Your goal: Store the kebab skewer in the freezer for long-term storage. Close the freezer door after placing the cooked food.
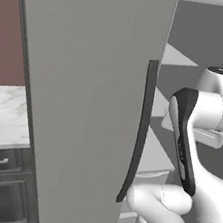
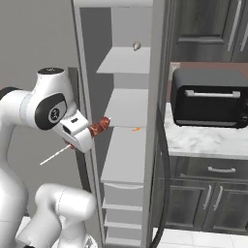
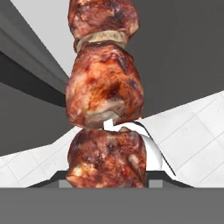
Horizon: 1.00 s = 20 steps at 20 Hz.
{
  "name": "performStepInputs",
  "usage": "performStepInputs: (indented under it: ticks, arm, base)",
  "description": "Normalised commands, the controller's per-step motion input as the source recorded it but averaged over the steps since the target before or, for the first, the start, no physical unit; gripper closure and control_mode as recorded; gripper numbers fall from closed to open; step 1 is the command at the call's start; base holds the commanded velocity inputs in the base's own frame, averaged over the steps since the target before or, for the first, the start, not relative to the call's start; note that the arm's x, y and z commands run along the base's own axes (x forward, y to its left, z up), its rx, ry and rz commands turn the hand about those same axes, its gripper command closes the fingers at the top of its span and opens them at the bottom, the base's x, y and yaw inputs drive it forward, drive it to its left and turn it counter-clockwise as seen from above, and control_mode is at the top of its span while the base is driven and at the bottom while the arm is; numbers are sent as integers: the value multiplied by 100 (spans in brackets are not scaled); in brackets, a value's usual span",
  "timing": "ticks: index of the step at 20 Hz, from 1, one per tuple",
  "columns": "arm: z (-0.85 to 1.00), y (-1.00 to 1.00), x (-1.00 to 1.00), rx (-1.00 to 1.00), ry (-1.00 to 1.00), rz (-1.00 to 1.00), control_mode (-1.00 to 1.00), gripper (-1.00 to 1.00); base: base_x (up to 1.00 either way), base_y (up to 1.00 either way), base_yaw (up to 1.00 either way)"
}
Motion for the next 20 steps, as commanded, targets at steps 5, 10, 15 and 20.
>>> performStepInputs:
  ticks: [5,10,15,20]
  arm:
    - [0,0,0,0,0,0,100,100]
    - [0,0,0,0,0,0,100,100]
    - [0,0,0,0,0,0,100,100]
    - [0,0,0,0,0,0,100,100]
  base:
    - [31,-28,3]
    - [17,-33,7]
    - [24,-3,1]
    - [36,0,0]
